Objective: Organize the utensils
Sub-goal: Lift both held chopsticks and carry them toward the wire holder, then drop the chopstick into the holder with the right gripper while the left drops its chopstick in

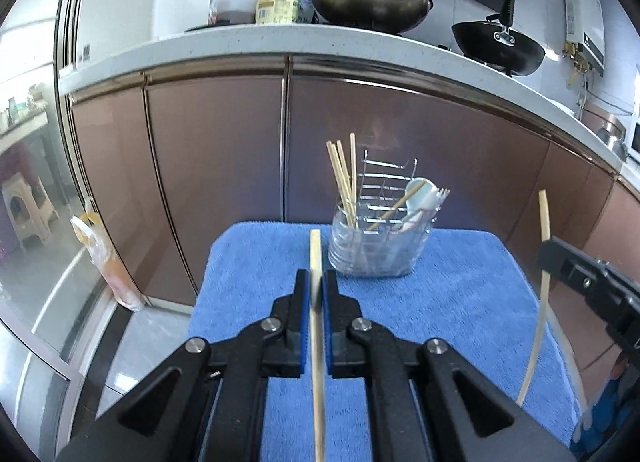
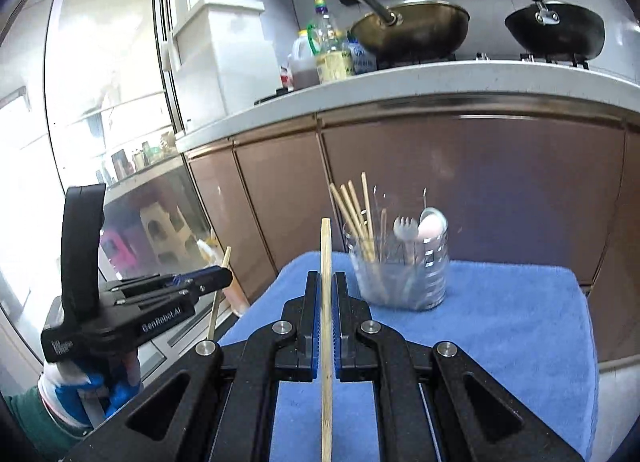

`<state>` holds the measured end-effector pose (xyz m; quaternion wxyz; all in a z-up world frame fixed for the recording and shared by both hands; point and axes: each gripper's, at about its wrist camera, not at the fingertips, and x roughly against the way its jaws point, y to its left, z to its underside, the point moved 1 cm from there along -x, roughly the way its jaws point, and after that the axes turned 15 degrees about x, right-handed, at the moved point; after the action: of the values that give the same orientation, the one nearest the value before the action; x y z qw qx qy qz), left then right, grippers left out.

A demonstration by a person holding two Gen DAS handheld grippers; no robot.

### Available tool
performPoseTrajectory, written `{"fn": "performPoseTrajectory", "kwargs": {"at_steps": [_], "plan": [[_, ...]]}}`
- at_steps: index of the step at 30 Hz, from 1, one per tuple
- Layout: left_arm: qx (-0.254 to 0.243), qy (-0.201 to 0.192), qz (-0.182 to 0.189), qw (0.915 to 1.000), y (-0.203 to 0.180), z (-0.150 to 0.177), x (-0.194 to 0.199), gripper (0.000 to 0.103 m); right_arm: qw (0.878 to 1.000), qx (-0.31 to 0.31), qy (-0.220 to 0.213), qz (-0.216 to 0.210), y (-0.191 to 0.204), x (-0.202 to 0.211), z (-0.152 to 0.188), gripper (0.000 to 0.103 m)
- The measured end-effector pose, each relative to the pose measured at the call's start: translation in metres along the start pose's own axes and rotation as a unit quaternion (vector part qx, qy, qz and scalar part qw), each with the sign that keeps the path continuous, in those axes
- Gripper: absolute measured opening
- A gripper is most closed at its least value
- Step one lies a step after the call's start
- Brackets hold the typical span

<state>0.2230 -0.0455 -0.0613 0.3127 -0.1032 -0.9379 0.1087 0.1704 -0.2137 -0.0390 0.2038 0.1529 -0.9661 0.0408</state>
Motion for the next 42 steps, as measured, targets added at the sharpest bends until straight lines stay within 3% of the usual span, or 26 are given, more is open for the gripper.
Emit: {"fn": "performPoseTrajectory", "kwargs": {"at_steps": [11,20,27,35,42], "plan": [[-0.053,-0.041,-0.017,0.9976,-0.033,-0.003,-0.012,0.005,0.999,0.013,-0.030,0.010,-0.022,-0.004,-0.020,0.005],[-0.058,-0.039,-0.013,0.9975,-0.041,-0.011,-0.030,0.005,0.998,0.017,-0.061,0.008,-0.036,-0.014,-0.039,0.005],[0.008,-0.084,0.028,0.9961,-0.033,-0.074,-0.023,0.005,0.991,0.028,-0.129,0.023,-0.052,-0.016,-0.080,0.005],[0.084,-0.152,0.094,0.9804,-0.036,-0.147,-0.034,0.005,0.970,0.042,-0.227,0.074,-0.071,-0.040,-0.127,0.005],[0.110,-0.184,0.116,0.9699,-0.051,-0.166,-0.081,0.005,0.967,0.038,-0.236,0.087,-0.087,-0.095,-0.118,0.005]]}}
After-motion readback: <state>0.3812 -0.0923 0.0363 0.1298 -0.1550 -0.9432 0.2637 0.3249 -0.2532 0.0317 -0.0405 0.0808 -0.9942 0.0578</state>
